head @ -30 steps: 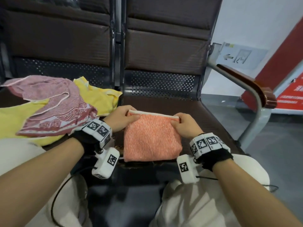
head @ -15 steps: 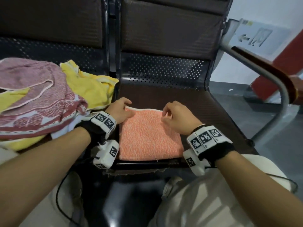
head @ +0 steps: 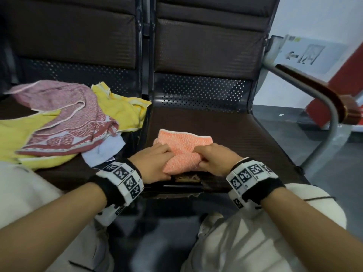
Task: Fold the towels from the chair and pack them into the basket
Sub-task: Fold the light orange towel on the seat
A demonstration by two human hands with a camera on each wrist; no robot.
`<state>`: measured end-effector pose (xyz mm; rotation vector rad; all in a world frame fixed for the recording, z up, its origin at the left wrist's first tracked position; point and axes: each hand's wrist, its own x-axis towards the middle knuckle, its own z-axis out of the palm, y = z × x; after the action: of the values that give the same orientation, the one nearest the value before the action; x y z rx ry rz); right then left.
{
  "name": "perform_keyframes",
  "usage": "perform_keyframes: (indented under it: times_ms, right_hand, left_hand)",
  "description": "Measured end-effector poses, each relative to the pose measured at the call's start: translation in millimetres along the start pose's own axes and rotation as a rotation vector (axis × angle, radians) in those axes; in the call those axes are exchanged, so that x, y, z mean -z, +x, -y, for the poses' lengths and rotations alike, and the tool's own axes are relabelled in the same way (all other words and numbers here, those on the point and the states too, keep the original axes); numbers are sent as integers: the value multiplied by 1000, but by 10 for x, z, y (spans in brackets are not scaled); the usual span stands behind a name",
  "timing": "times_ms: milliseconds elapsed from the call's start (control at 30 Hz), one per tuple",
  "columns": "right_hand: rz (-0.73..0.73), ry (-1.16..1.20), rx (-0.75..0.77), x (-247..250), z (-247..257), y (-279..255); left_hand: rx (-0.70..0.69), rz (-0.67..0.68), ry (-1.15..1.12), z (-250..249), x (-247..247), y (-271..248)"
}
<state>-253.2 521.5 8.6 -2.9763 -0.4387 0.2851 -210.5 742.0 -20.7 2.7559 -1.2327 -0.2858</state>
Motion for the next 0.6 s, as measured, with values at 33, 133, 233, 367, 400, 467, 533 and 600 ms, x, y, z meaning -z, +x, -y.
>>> perform_keyframes:
  times_ms: [33,133,233,367,400,467,533,600]
  right_hand:
    - [-1,19,-2,-2,-8,-19]
    - [73,67,-4,-11,-18,-109]
    - [87,64,-24,-29,-49,-128]
    - [-30,246,-112,95,-170,-15]
    - [-34,314,-139,128,-209,29]
    - [-38,445,-187,161,-285,137]
    - [-40,523,-243,155,-359,266]
    - [-48,510,-306,119,-413,402]
  left_hand:
    - [7,-18,-13,-5,20,-8]
    - [57,-43,-134,-21,127,-25]
    - [93,-69,-237,41,229,3]
    - [185,-15,-381,242,331,122]
    - [208,-2,-407,298,347,159]
    - [258,17,-454,398,355,243]
    - [300,26,-502,472,348,330]
    - [317,28,-477,543,324,419]
